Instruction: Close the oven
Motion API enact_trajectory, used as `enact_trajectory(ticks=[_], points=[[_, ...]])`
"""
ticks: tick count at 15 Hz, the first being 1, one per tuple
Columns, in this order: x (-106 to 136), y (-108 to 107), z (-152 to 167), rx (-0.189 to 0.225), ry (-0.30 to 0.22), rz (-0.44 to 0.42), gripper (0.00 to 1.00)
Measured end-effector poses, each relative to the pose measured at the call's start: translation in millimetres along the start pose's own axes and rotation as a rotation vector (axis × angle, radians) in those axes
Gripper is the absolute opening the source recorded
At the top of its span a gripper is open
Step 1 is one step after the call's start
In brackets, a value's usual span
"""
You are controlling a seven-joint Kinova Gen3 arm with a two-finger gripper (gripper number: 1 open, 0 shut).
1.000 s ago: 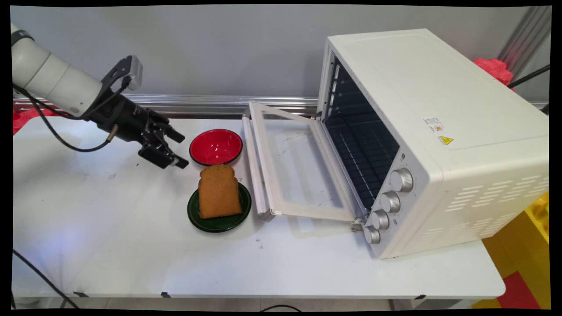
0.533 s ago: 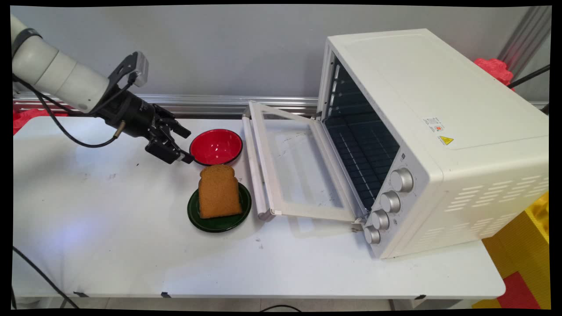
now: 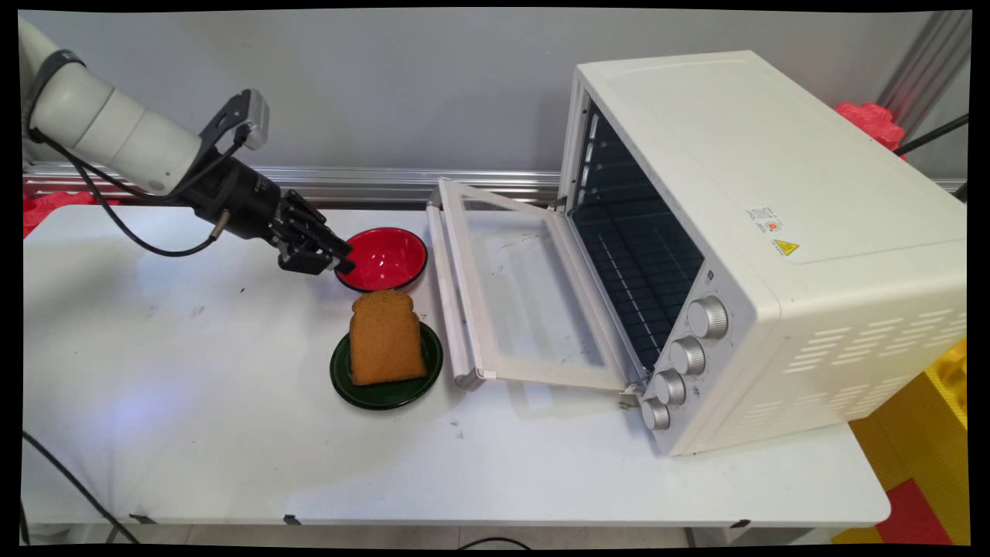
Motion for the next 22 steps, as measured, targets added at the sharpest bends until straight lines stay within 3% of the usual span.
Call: enact_trajectory(ticks=[10, 22], points=[[4, -5, 23, -0.008, 0.029, -0.004, 0.00], [4, -25, 89, -0.017, 0.060, -0.015, 0.00]])
